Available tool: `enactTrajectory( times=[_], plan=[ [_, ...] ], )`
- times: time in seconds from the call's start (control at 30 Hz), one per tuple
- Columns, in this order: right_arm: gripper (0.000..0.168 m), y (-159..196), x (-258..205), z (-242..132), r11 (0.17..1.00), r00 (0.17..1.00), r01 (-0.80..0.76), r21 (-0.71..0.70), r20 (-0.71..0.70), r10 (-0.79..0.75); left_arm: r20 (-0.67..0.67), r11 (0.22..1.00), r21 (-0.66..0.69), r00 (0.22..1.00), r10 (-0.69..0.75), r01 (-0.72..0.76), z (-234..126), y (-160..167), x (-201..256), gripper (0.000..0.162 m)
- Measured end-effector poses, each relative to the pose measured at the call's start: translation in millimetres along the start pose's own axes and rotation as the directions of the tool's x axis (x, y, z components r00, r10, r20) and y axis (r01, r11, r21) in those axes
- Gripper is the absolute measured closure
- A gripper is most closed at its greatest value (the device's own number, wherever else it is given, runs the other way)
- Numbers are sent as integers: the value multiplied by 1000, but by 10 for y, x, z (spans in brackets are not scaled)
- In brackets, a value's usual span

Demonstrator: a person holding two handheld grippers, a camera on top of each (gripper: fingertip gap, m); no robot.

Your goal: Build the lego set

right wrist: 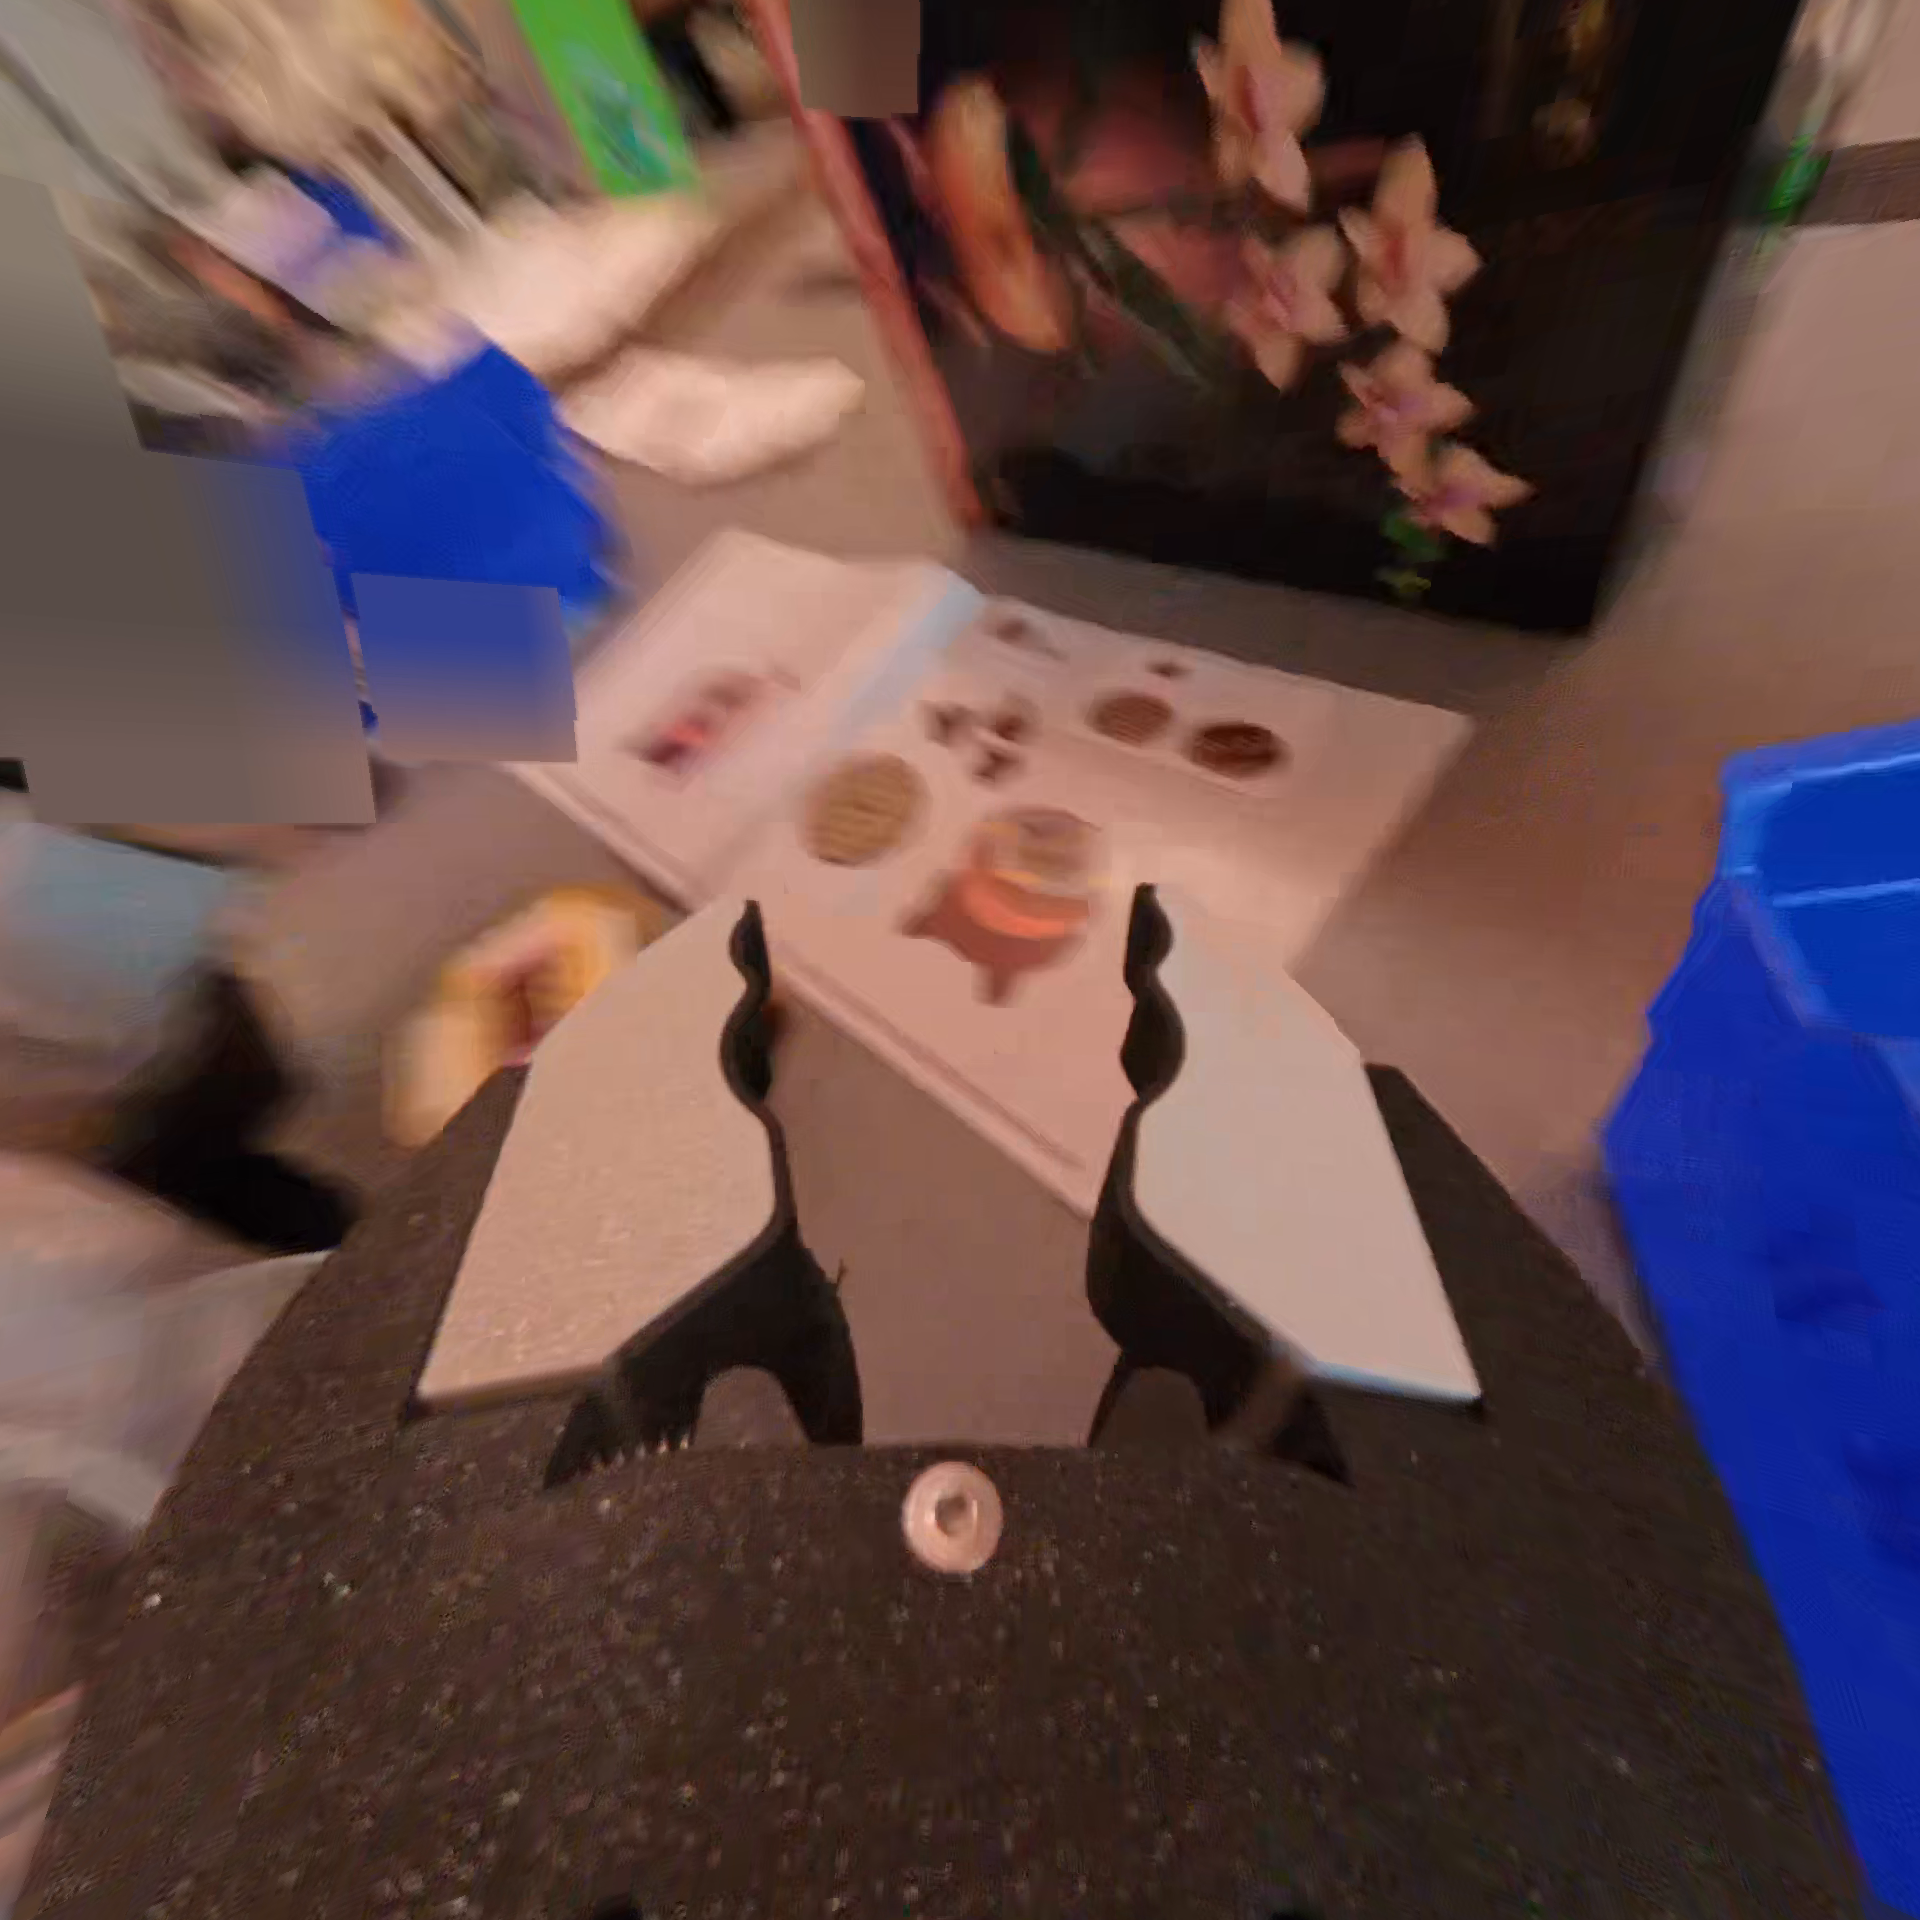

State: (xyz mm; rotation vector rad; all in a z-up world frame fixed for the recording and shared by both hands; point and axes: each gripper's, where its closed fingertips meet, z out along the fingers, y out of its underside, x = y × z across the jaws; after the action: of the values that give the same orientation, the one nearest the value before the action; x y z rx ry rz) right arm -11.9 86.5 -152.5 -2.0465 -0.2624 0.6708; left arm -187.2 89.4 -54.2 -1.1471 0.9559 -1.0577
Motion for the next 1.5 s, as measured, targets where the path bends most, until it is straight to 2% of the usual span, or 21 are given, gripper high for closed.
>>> enactTrajectory(
  times=[0.07,0.2,0.23,0.3,0.37,0.4,0.47,0.57,0.6,0.63,0.67,0.7,0.8,0.9,0.93,1.07,1.2,1.33,1.5],
  plan=[
    [92,145,231,274,992,978,103,-76,-175,-115,-33,1000,13,999,-20,21,-40,5,74,100],
    [84,208,376,638,982,946,143,-127,-276,-173,-44,1000,10,999,-6,7,-163,29,84,100],
    [83,265,405,711,972,934,165,-168,-290,-209,-95,999,39,995,-23,27,-185,0,159,101],
    [82,441,407,835,939,920,188,-289,-283,-271,-286,983,118,953,-103,142,-226,-132,444,102],
    [83,436,357,913,928,909,228,-295,-277,-311,-426,959,133,888,-171,249,-236,-225,667,101],
    [83,437,351,932,922,904,237,-306,-279,-325,-455,961,128,875,-163,246,-226,-224,739,101],
    [88,429,303,982,926,909,241,-291,-265,-320,-448,973,137,887,-107,187,-187,-199,791,100],
    [78,402,346,958,933,887,243,-265,-328,-324,-456,966,177,886,-91,190,-186,-248,829,100],
    [80,418,325,946,933,889,236,-274,-326,-320,-463,959,190,880,-103,212,-195,-276,830,100],
    [89,461,287,943,942,907,178,-284,-324,-269,-468,952,200,876,-114,231,-203,-296,826,100],
    [90,499,260,935,949,921,123,-291,-322,-218,-469,948,206,875,-122,243,-209,-305,815,100],
    [80,507,251,933,947,926,134,-292,-304,-225,-468,947,208,875,-125,246,-212,-304,803,100],
    [68,477,351,924,953,914,141,-269,-335,-229,-463,948,202,877,-130,247,-216,-280,768,100],
    [31,492,544,870,956,894,71,-285,-407,-187,-462,945,189,873,-153,266,-203,-245,729,101],
    [24,509,577,861,956,894,44,-290,-415,-167,-465,944,185,870,-162,275,-197,-235,722,101],
    [23,505,584,869,953,902,57,-299,-394,-177,-471,946,174,867,-164,274,-188,-224,717,101],
    [23,504,584,868,953,902,57,-299,-394,-177,-449,964,171,887,-108,204,-287,-282,736,101],
    [23,504,583,867,953,902,57,-299,-394,-177,-339,986,133,939,-52,103,-472,-269,628,103],
    [23,504,583,865,953,902,57,-299,-394,-177,-190,995,71,980,-56,71,-694,-188,589,106]
  ],
)
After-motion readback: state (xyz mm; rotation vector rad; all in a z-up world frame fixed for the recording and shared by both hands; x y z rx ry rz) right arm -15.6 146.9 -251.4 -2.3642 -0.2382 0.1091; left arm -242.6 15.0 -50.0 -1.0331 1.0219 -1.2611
